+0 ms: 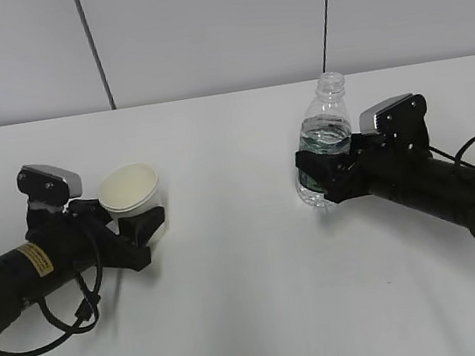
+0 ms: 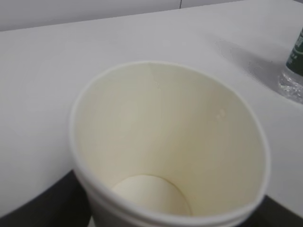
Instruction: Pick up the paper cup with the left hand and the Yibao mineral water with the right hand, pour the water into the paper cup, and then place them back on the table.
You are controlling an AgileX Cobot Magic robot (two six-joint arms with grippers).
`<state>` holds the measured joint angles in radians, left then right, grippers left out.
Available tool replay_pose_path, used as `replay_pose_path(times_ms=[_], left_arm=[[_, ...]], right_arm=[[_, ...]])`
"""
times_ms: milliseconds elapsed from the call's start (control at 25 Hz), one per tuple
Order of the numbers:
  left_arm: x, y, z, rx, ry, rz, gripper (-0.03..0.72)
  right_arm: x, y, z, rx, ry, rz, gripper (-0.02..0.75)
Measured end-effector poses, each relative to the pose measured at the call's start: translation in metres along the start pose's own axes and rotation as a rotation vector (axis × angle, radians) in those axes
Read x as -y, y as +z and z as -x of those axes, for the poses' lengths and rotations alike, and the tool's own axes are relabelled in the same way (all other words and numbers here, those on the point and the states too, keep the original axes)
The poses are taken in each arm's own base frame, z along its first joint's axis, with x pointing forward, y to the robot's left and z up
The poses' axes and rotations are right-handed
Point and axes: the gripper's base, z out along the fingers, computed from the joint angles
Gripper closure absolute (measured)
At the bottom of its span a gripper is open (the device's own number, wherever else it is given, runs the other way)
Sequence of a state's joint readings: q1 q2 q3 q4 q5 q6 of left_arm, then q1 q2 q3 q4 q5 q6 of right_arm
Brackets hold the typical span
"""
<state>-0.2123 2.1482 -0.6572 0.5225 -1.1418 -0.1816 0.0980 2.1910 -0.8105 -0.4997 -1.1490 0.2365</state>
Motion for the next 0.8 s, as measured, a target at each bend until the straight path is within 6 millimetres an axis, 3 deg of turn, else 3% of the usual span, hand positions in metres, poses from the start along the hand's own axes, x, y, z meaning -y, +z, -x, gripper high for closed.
replay_pose_path(times_ms=[480, 800], left_arm=[[0.011, 0.001, 0.0, -0.014, -0.008, -0.093, 0.256], [0.039, 0.011, 0.003, -0.014, 0.024, -0.186, 0.259]], right_arm=[[-0.001, 0.0, 0.0, -0.002, -0.017, 0.01, 0.227], [-0.002, 0.0, 0.0, -0.009, -0.098, 0.027, 0.227]])
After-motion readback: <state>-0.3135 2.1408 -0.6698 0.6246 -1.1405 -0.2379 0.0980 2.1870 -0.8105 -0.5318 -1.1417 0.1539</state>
